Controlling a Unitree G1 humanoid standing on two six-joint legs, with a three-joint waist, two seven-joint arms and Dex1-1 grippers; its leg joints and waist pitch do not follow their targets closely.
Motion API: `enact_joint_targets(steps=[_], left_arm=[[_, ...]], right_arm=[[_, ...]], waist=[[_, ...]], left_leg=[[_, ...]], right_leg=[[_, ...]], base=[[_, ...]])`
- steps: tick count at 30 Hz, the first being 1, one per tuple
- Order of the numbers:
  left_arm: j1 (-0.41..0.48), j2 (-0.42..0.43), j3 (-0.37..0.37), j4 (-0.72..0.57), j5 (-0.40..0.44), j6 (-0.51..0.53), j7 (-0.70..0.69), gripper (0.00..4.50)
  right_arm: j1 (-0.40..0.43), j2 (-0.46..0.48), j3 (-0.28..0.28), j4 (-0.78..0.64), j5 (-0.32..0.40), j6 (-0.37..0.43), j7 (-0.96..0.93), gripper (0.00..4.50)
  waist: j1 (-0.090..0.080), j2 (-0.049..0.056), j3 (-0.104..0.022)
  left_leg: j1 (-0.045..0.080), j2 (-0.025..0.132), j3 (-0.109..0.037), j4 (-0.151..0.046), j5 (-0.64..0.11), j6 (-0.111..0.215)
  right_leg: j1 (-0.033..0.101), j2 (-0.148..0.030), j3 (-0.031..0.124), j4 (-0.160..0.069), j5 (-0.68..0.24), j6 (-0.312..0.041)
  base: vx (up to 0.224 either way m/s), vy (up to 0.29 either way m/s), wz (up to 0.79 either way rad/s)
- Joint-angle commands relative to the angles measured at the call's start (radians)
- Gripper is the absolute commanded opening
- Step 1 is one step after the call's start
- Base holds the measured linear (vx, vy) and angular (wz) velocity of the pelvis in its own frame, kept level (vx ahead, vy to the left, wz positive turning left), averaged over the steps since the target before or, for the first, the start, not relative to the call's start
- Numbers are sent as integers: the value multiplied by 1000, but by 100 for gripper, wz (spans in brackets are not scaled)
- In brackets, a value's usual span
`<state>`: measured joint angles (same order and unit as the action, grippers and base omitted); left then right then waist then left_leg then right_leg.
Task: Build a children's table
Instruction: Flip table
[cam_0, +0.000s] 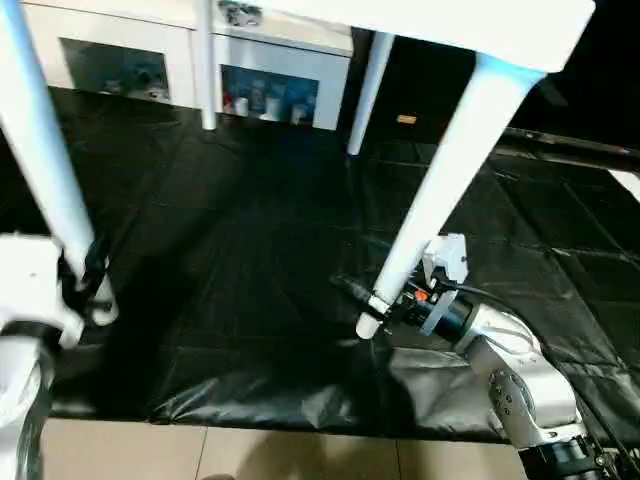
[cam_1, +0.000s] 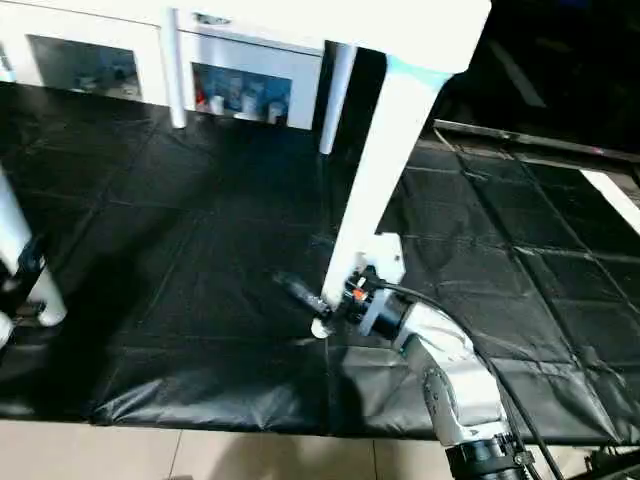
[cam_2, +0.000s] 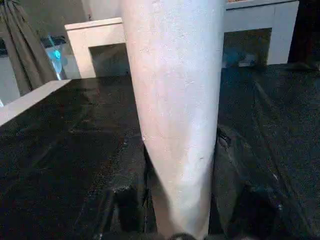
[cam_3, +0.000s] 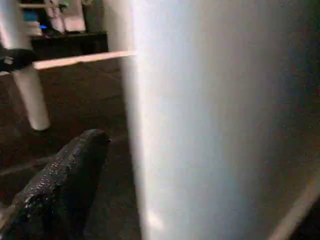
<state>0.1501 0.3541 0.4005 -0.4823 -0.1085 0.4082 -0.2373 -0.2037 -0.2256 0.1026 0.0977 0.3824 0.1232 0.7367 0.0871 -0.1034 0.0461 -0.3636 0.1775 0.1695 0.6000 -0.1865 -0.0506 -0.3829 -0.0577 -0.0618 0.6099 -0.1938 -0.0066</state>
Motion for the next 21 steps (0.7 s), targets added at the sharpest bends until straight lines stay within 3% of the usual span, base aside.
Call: enact_joint_targets(steps=[1,2,5,7,10,11,12,13,15,20,21], left_arm=[[16,18,-21,27,-1,25,-41,159],[14,25,-26,27,-6,30,-49,159],[27,17,-24,10,-34,44,-59,159],[43,5,-9,-1,-57,46,-61,215],[94,6,61,10,-140,13,-115,237],[94,6,61,10,-140,13,-115,237],[105,9,80,16,-170,3,-142,237],[131,17,101,22,-208,-23,-191,263],[188,29,144,35,-273,-76,-282,271],[229,16,184,47,-308,-135,-323,316],[239,-2,192,37,-348,-153,-344,322]], right_arm=[[-25,1,-20,25,-9,-14,-5,450],[-26,6,-20,27,2,-1,3,450],[-22,9,-23,24,6,4,3,450],[-15,12,-26,23,6,1,-2,450],[22,16,-39,11,13,-23,-13,450],[22,16,-39,11,13,-23,-13,450],[33,17,-44,-1,25,-20,-9,450],[53,18,-48,-24,41,-14,0,450],[100,20,-53,-74,70,-2,15,450],[156,29,-56,-96,45,-60,-7,450],[184,41,-62,-114,30,-96,-35,450]], waist=[[0,23,-32],[0,29,-32],[-2,27,-32],[-2,28,-33],[-1,23,-33],[1,26,-33],[1,20,-35],[4,22,-35],[9,22,-30],[9,22,-20],[7,19,-18]], left_leg=[[18,58,-36,-97,-454,-51],[18,58,-37,-98,-456,-51],[17,59,-37,-100,-460,-54],[17,59,-36,-101,-455,-55],[15,58,-33,-99,-441,-50],[15,58,-31,-99,-435,-47],[14,59,-31,-100,-428,-45],[14,58,-32,-100,-421,-44],[16,61,-33,-105,-441,-42],[19,62,-36,-110,-528,-59],[22,61,-39,-109,-554,-62]], right_leg=[[2,-86,54,-100,-460,-79],[2,-85,55,-99,-451,-78],[2,-83,54,-97,-429,-80],[3,-83,54,-96,-412,-87],[4,-85,56,-97,-421,-84],[2,-83,58,-97,-413,-84],[4,-82,57,-97,-404,-84],[5,-83,57,-95,-394,-86],[2,-82,58,-97,-391,-85],[-5,-88,58,-111,-499,-62],[-7,-88,57,-115,-547,-48]], base=[[0,0,0],[0,0,0],[0,0,0],[0,0,0],[0,0,0],[0,0,0],[0,0,0],[0,0,0],[0,0,0],[0,0,0],[0,0,0]])
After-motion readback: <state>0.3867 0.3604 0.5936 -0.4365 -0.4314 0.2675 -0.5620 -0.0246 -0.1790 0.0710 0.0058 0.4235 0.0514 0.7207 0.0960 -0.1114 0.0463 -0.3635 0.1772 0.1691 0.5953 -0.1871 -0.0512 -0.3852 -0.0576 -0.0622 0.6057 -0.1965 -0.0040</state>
